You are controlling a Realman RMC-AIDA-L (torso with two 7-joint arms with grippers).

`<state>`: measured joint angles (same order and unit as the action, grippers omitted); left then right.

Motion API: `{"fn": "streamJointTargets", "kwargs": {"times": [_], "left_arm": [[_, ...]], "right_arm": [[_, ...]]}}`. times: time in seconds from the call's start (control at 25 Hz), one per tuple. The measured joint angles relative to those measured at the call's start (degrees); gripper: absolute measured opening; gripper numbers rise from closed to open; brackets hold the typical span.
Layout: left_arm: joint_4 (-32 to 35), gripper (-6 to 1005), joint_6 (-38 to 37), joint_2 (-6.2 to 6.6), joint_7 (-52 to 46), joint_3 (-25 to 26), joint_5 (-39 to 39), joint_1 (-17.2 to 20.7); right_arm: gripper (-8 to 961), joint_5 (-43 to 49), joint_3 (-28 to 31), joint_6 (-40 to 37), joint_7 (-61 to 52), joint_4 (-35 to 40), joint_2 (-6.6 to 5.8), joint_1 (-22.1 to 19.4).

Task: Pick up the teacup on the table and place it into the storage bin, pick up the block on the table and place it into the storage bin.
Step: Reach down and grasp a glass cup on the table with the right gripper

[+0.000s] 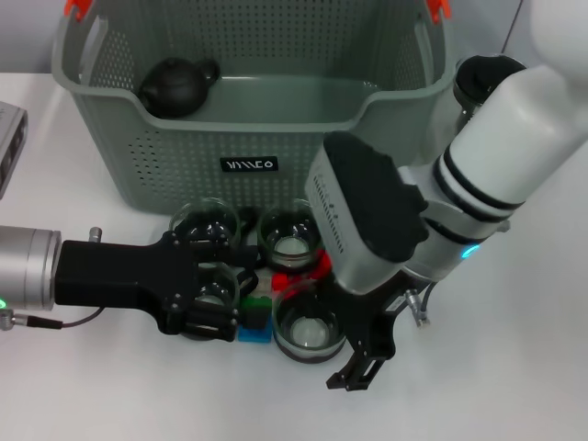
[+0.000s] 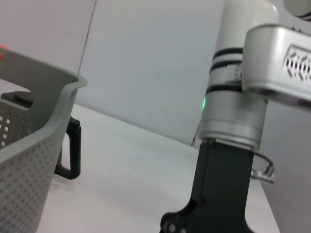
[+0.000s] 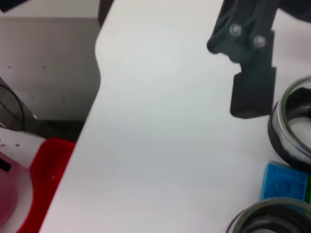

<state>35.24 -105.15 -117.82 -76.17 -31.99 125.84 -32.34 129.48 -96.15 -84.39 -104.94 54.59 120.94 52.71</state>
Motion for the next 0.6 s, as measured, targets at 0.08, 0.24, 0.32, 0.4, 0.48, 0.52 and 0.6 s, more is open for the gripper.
{"fn": "streamJointTargets", "kwargs": {"times": [0.08,0.24,0.32,0.4,0.48,0.52,0.6], "left_arm": [[-0.31,859,0.06,-0.01,0.32,0.06,-0.09,0.00],[-0.62,858,0.17,-0.03,0.50,0.09,-0.13,0.00],[-0.62,857,0.26,-0.04,0.54,0.09,-0.14,0.00],[-0.64,857,0.39,-0.05,0.56,0.09,-0.16,0.00],[-0.84,857,0.43,-0.05,0.57,0.08,-0.17,0.00],[-0.97,856,0.43,-0.05,0.58,0.09,-0.17,0.00],[-1.24,856,0.45,-0.05,0.76,0.08,-0.17,0.00]], "right_arm": [[915,-0.26,-1.53,1.43,-0.29,-0.12,0.04,-0.13],[915,-1.50,-3.70,3.46,-0.35,-0.16,0.07,-0.42],[915,-1.58,-4.86,4.59,-0.35,-0.18,0.08,-0.59],[915,-1.72,-5.92,5.67,-0.35,-0.28,0.09,-0.72],[915,-1.98,-6.77,6.81,-0.35,-0.59,0.09,-0.80],[915,-2.05,-7.19,7.23,-0.35,-0.75,0.09,-0.82],[915,-2.12,-8.16,8.38,-0.39,-1.03,0.11,-0.88]]}}
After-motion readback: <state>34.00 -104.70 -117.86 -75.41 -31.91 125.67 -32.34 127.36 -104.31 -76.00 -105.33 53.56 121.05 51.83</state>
